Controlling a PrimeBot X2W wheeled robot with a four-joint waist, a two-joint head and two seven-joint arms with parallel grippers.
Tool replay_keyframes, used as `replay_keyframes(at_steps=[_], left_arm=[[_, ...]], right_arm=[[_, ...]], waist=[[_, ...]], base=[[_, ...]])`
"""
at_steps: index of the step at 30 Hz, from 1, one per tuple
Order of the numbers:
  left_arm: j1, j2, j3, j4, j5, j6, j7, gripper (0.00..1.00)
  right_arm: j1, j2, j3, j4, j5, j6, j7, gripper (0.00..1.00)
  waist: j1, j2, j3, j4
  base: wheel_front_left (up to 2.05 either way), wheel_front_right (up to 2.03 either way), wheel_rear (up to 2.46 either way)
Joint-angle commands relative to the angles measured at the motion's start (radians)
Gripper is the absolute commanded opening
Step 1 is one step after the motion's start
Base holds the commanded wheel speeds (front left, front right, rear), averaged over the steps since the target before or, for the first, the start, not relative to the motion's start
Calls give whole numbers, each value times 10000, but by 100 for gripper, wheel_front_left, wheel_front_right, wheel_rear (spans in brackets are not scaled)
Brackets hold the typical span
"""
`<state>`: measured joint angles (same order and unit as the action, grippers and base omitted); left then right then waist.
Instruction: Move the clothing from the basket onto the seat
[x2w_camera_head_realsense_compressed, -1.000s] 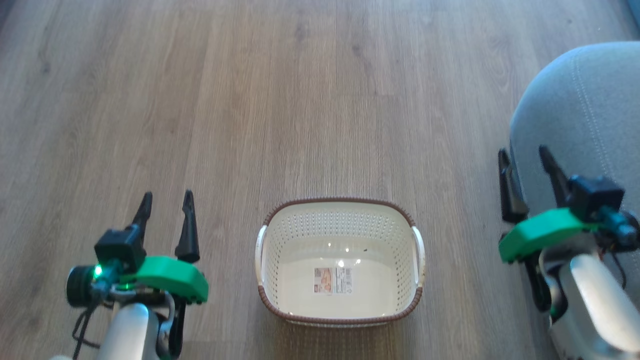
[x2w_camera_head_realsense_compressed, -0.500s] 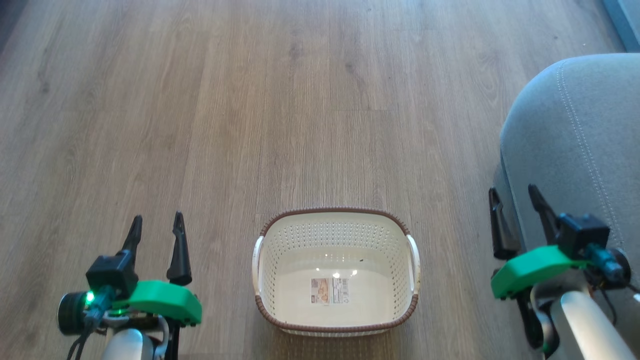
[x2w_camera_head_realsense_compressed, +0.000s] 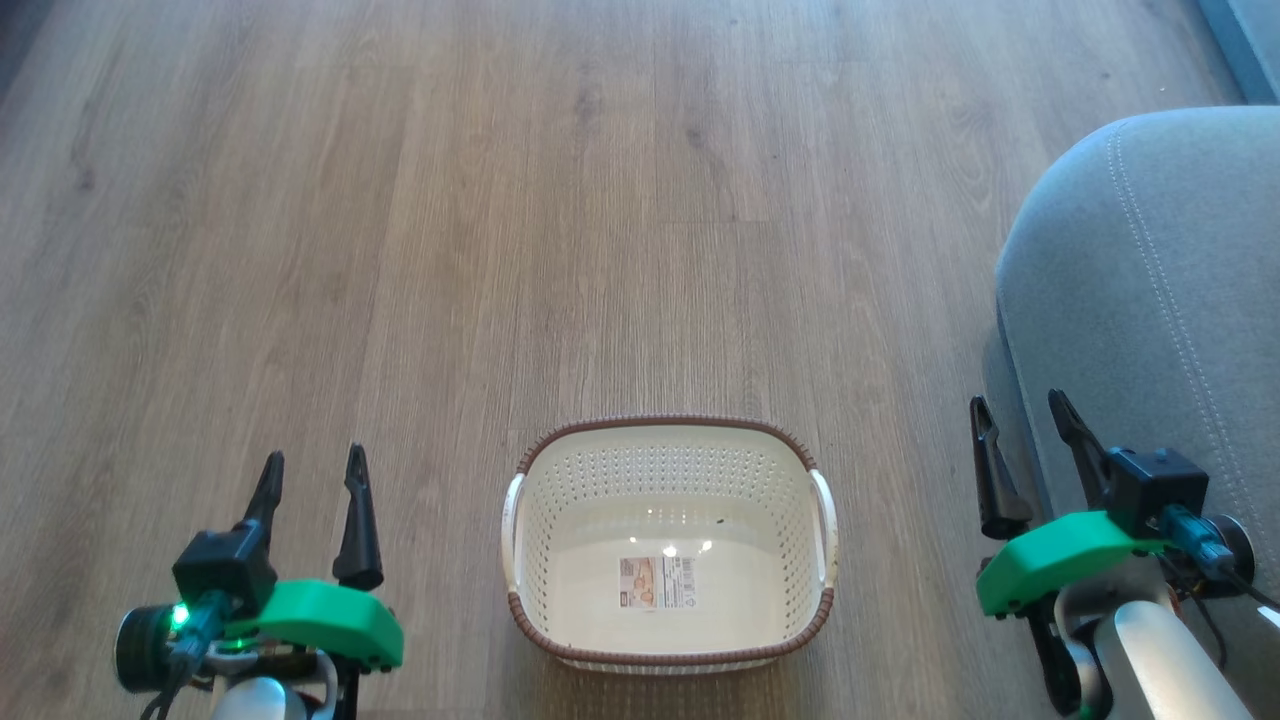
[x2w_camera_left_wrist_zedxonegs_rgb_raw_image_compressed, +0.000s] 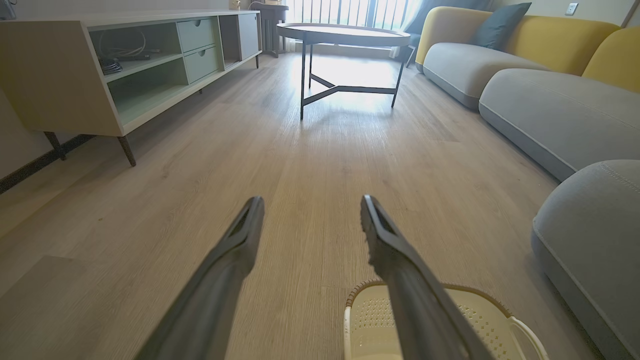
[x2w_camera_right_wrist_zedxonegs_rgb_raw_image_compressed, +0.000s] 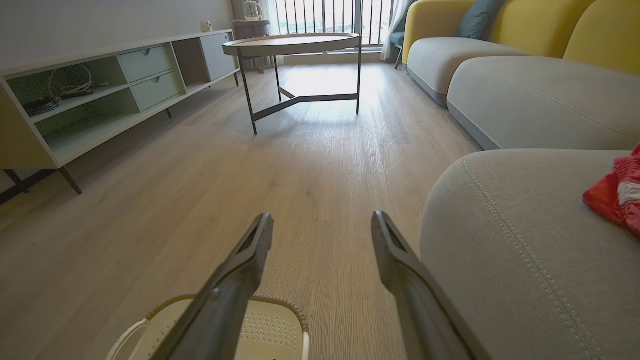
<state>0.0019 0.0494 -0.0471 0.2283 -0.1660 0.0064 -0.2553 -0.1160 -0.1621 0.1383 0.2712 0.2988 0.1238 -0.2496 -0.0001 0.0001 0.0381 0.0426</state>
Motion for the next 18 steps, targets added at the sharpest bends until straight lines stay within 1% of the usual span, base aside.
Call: replay_keyframes(at_steps=[1, 7, 8, 9, 12, 18], left_arm=[[-326, 10, 345, -367, 26, 43, -64, 100], [-314, 10, 328, -208, -22, -52, -64, 100], [-313, 10, 339, -142, -84, -59, -64, 0], [0, -4, -9, 179, -65, -68, 4, 0], [167, -11, -47, 675, -90, -69, 20, 0], [79, -11, 57, 701, -655, -121, 204, 0]], right_arm=[[-286, -58, 176, -325, -53, 69, -122, 100], [-293, -29, 186, -275, -14, 69, -122, 100], [-289, -26, 190, -269, -6, 69, -122, 0], [1, 6, 4, 44, 9, 0, 6, 0], [165, 32, 74, 479, 34, 0, 27, 0], [168, 67, -15, 444, 572, 3, 160, 0]], waist=[[1, -1, 11, -16], [1, -1, -37, -49], [1, -1, -50, -52], [1, -1, -47, -53], [1, -1, -51, -58], [1, -1, -63, -72]], base=[[0, 0, 0], [0, 0, 0], [0, 0, 0], [0, 0, 0], [0, 0, 0], [0, 0, 0]])
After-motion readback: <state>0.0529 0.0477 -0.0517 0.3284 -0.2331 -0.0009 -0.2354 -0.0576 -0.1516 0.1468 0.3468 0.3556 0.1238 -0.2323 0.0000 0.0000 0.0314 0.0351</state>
